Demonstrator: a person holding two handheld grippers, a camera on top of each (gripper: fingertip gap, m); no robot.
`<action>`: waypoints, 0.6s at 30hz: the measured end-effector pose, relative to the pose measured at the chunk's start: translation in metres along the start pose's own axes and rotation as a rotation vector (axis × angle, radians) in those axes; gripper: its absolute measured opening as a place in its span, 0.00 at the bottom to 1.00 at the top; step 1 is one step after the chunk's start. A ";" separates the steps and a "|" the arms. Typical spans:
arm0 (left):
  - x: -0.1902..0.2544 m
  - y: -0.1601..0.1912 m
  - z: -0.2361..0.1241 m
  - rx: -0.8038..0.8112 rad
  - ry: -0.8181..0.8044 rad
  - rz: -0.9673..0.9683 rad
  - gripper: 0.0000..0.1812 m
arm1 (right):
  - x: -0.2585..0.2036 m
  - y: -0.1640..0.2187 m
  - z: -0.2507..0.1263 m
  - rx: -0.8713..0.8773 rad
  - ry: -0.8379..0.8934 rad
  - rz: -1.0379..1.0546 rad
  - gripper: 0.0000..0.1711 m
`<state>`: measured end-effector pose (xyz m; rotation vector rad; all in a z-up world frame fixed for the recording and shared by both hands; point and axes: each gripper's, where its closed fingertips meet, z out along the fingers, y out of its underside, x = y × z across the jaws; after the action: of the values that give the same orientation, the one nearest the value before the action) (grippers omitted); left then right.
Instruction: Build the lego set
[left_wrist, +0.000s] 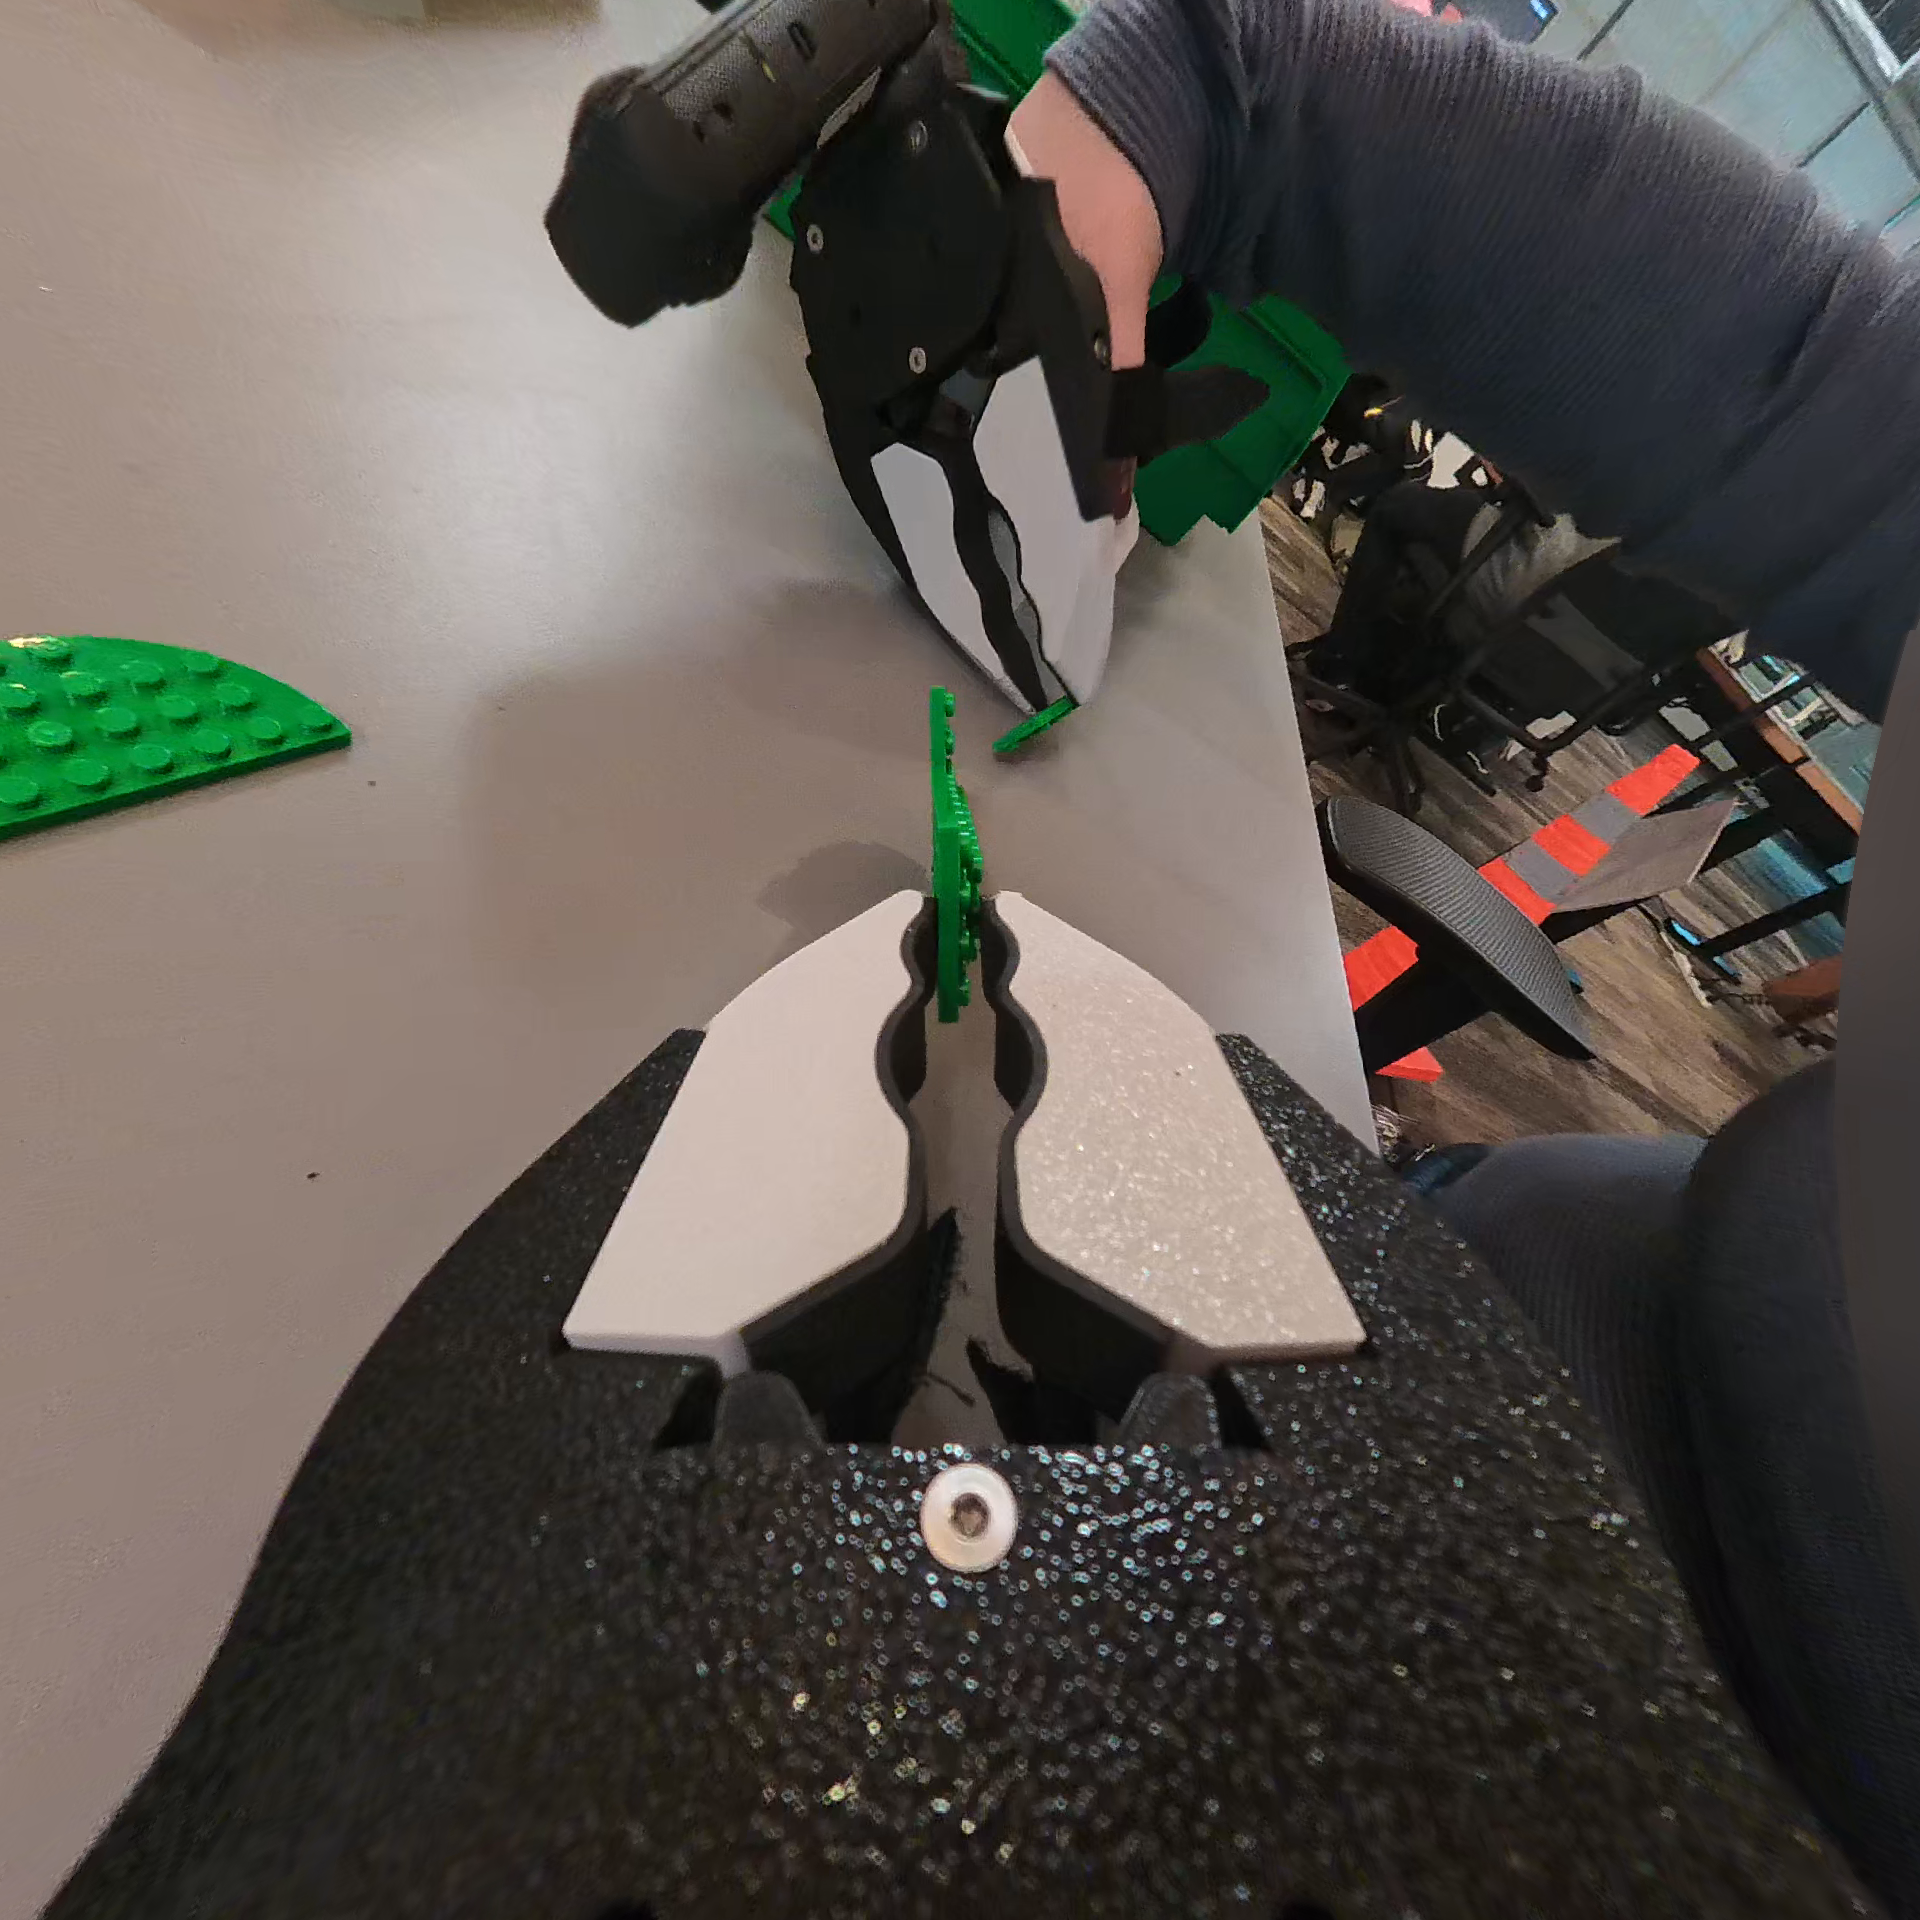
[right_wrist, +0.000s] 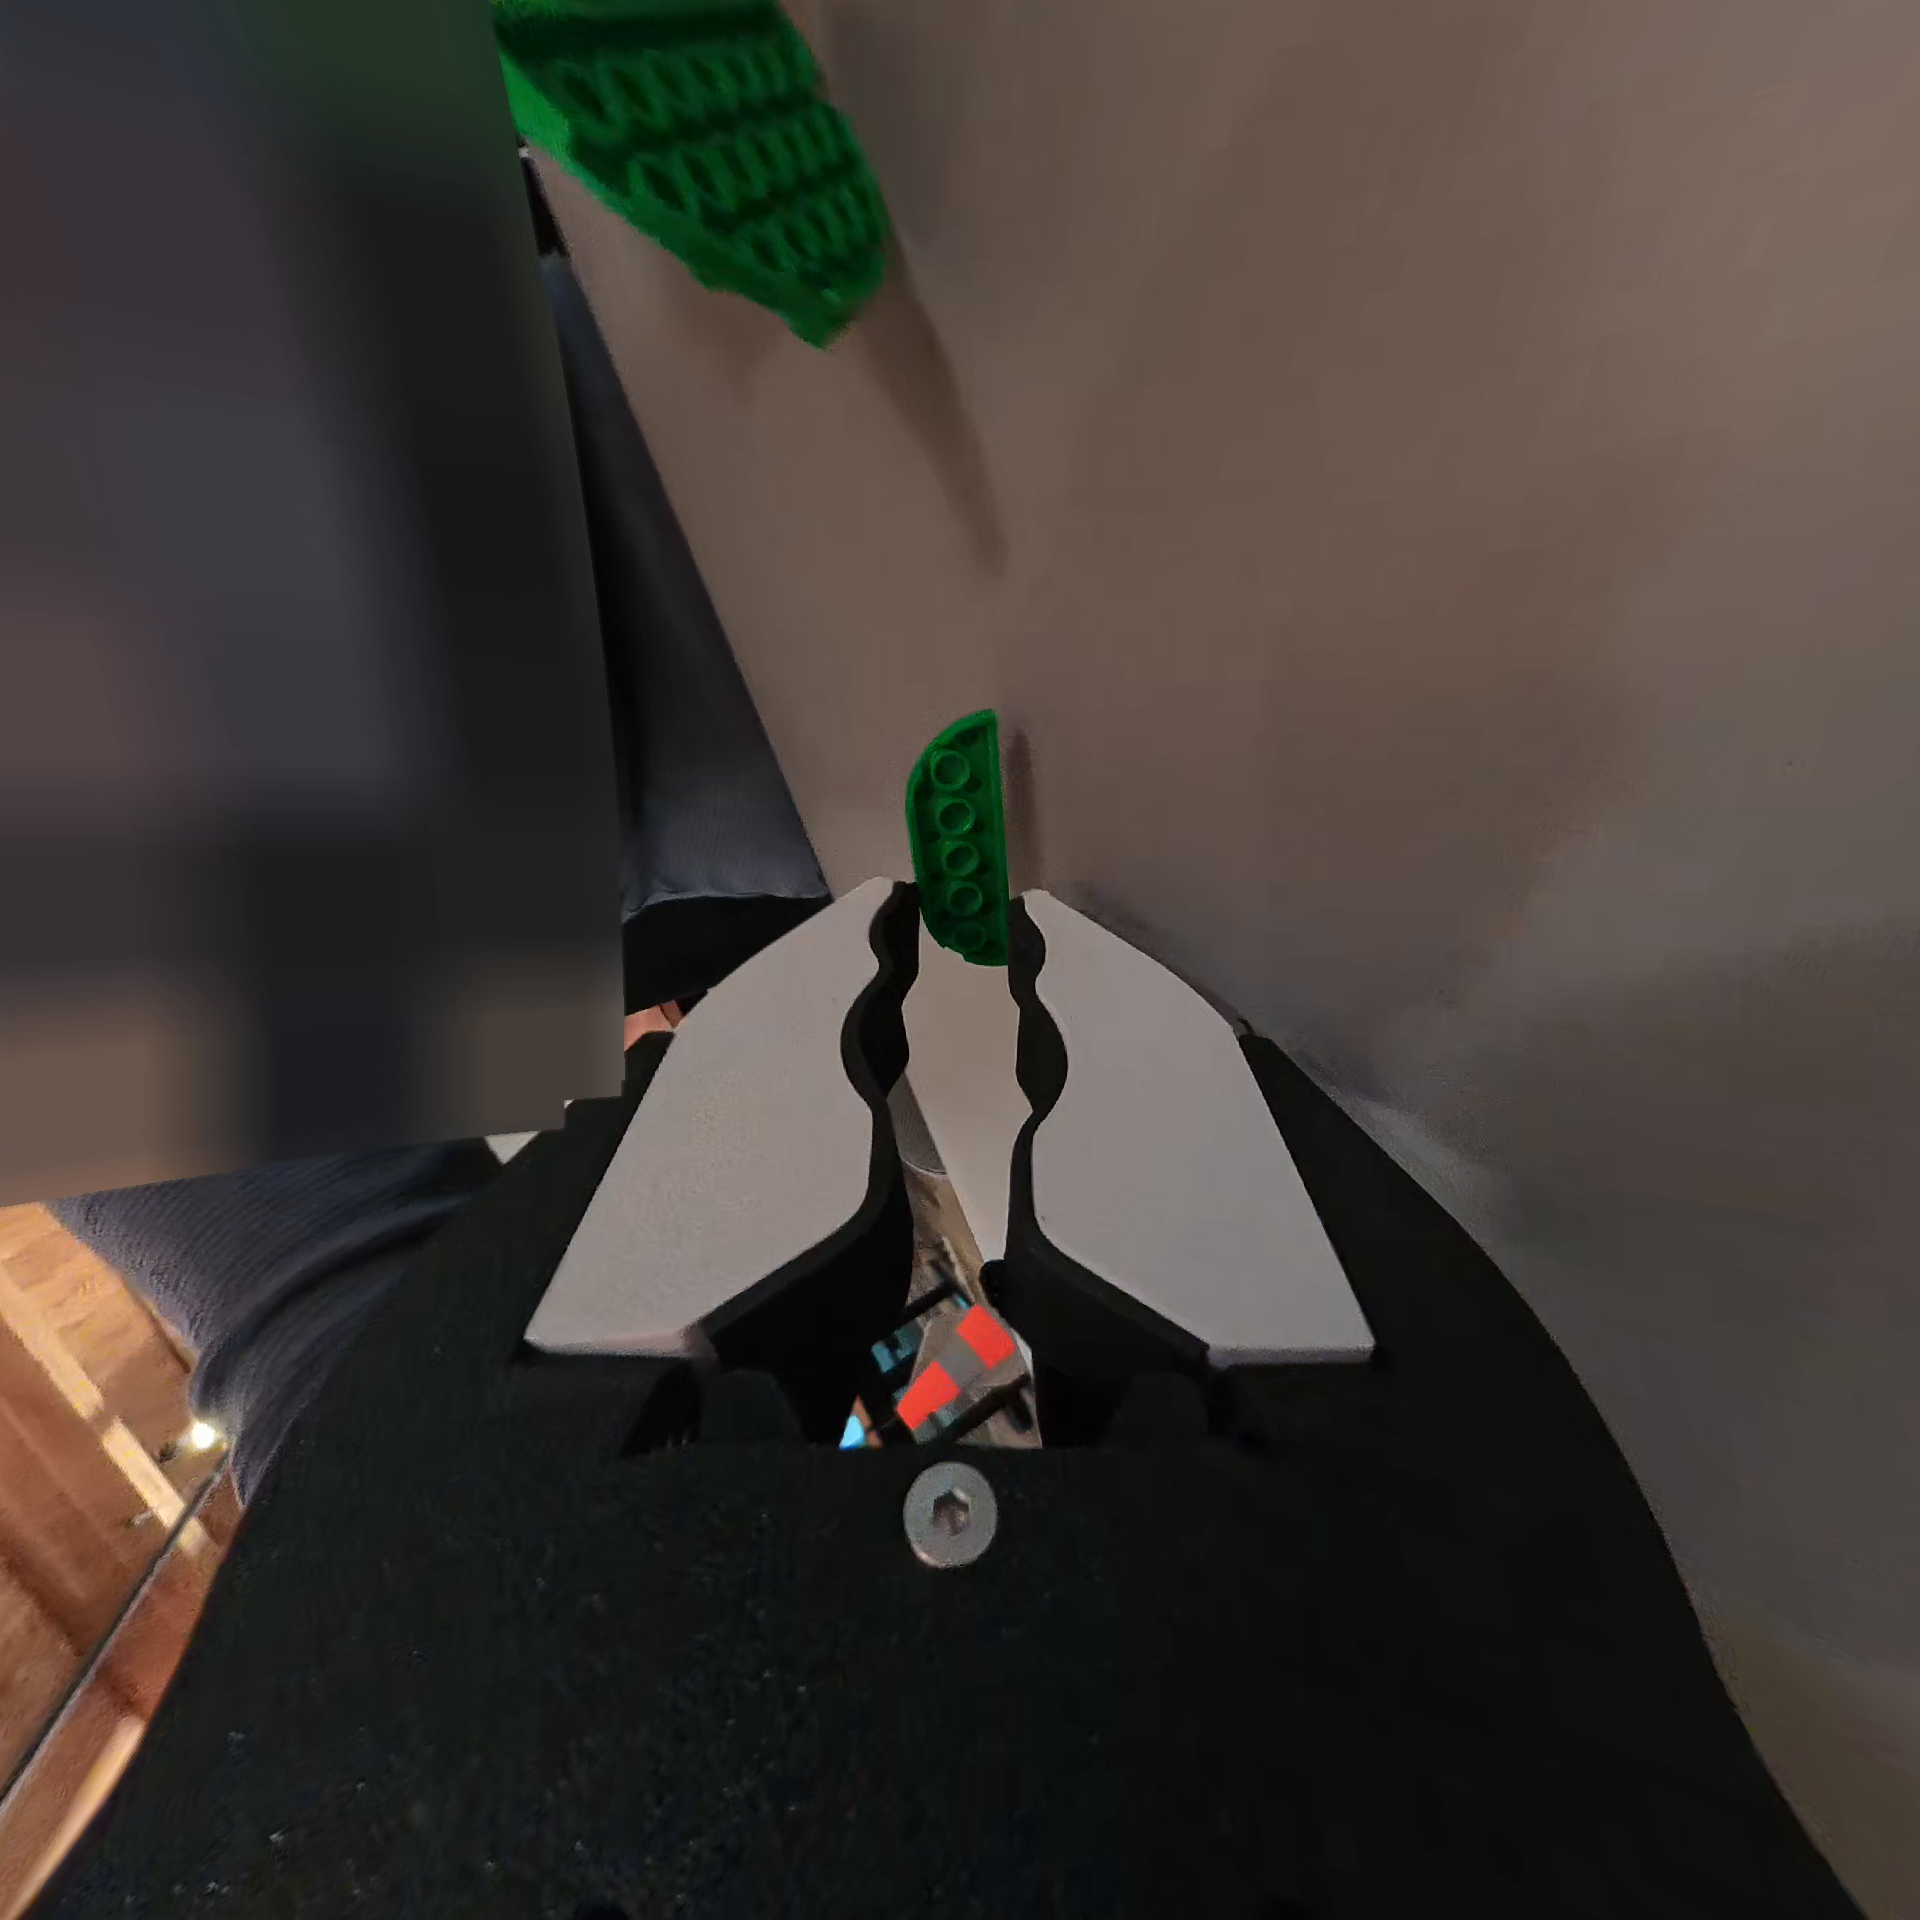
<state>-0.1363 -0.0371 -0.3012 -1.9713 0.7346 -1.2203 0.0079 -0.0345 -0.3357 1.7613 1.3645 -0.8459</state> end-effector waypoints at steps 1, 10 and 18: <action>0.000 0.000 0.000 -0.001 0.006 -0.005 0.04 | 0.002 0.000 0.000 0.002 0.017 0.018 0.09; 0.002 0.001 0.001 -0.004 0.027 -0.024 0.04 | 0.022 -0.006 -0.032 0.133 0.414 -0.057 0.17; 0.002 0.001 0.001 -0.005 0.028 -0.023 0.04 | 0.007 -0.004 -0.018 0.336 1.063 -0.488 0.17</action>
<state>-0.1347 -0.0396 -0.3014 -1.9752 0.7317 -1.2636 0.0066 -0.0154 -0.3333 2.3064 2.5229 -0.3349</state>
